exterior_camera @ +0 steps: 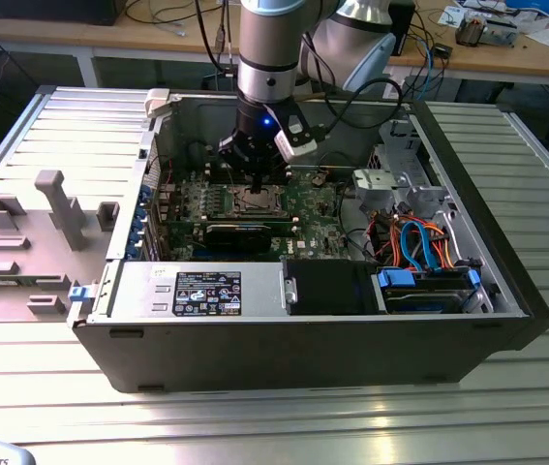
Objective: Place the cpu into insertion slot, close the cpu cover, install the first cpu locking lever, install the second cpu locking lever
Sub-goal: 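Install the first cpu locking lever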
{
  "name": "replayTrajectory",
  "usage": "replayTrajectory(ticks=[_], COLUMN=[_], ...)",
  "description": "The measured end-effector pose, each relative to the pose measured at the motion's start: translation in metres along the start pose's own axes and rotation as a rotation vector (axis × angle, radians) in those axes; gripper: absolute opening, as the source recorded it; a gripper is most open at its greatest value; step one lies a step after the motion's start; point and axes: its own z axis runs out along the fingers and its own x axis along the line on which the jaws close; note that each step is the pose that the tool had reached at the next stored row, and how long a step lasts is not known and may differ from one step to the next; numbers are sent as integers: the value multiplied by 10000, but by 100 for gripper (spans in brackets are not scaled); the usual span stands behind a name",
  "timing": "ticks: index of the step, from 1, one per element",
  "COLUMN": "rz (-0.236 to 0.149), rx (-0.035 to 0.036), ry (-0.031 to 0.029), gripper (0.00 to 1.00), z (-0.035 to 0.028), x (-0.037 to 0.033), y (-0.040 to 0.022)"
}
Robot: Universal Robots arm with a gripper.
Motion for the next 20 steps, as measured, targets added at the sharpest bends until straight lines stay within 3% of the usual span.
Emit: replayTrajectory(ticks=[20], rz=[1], rx=[0], ry=[0], gripper=[11], z=[0], x=[35], y=[3])
